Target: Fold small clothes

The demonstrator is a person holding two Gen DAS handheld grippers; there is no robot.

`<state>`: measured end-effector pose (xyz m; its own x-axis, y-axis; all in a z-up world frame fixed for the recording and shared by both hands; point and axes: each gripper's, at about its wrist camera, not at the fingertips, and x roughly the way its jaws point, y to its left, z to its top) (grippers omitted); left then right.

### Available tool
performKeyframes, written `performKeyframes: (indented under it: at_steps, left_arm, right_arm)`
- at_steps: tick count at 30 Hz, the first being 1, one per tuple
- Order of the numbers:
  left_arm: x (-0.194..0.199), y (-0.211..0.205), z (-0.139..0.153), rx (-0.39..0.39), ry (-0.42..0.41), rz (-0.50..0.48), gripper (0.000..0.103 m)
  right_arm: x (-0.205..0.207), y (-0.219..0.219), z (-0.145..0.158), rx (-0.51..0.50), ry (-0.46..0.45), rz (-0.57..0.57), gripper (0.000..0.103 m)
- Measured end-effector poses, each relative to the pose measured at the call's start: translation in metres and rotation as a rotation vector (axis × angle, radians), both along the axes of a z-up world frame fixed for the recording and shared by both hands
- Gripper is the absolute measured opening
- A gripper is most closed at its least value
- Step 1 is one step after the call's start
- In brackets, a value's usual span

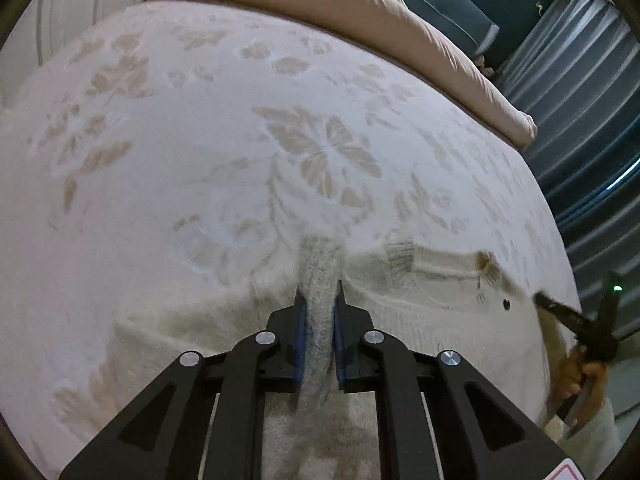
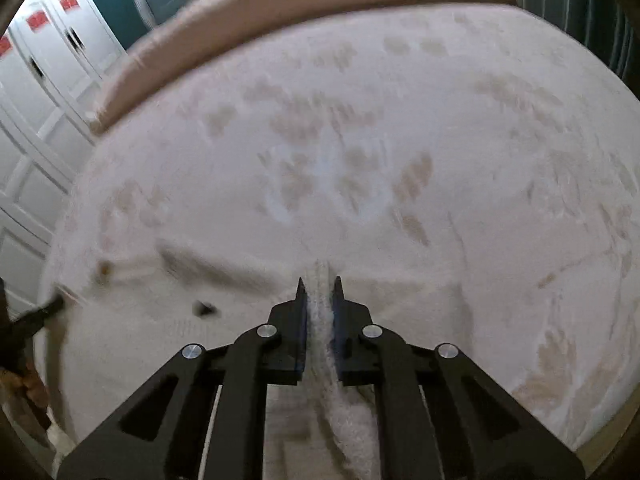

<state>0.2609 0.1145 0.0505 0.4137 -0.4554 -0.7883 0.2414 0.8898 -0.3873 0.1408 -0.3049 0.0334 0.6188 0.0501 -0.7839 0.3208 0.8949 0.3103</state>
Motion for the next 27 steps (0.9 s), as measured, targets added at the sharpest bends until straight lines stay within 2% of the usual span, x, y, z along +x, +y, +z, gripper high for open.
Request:
performKeyframes:
  at_steps: [1,3,5,7,10,11,13,15,18,21,23,25,26,27]
  left_arm:
    - [0.0,0.006,0.011,-0.035,-0.038,0.022,0.009]
    - [0.004,0.013,0.024,-0.056,-0.075,0.056,0.009]
    - [0.011,0.017,0.027,-0.034,-0.097,0.094,0.009]
    - [0.022,0.016,0.007,0.029,-0.062,0.105,0.009]
    - [0.03,0.007,-0.034,0.101,0.04,0.106,0.01]
    - [0.025,0.005,-0.036,0.102,0.021,0.119,0.011]
    - [0.019,0.007,-0.025,0.085,-0.008,0.14,0.014]
    - [0.008,0.008,-0.001,0.086,-0.051,0.162,0.017]
    - [-0.018,0.004,0.039,0.117,-0.156,0.167,0.014]
    - [-0.056,-0.01,0.069,0.058,-0.206,0.11,0.014]
    - [-0.088,-0.032,0.073,-0.022,-0.192,0.012,0.021]
    - [-0.117,-0.057,0.061,-0.061,-0.13,-0.096,0.022]
    - [-0.132,-0.074,0.048,-0.044,-0.087,-0.165,0.023]
    - [-0.142,-0.085,0.035,0.006,-0.069,-0.196,0.023]
  right_arm:
    - [-0.002,0.001,0.012,0.01,-0.044,-0.009,0.009]
    - [-0.01,-0.005,0.041,0.041,-0.157,-0.041,0.009]
    - [-0.009,-0.011,0.053,0.029,-0.206,-0.07,0.009]
    - [0.006,-0.014,0.036,-0.004,-0.138,-0.068,0.01]
    - [0.034,-0.018,-0.032,0.024,0.114,-0.062,0.01]
    - [0.032,-0.017,-0.033,0.027,0.103,-0.074,0.011]
    - [0.018,-0.012,-0.016,0.018,0.029,-0.111,0.014]
    - [-0.005,0.0,0.014,-0.006,-0.062,-0.134,0.015]
    - [-0.031,0.04,0.047,-0.054,-0.131,-0.034,0.017]
    - [-0.054,0.1,0.051,0.01,-0.121,0.137,0.017]
    - [-0.064,0.142,0.039,0.063,-0.084,0.241,0.017]
    - [-0.076,0.184,0.02,0.06,-0.038,0.329,0.017]
    - [-0.079,0.192,0.015,0.044,-0.024,0.343,0.017]
    - [-0.081,0.197,0.009,0.026,-0.006,0.347,0.015]
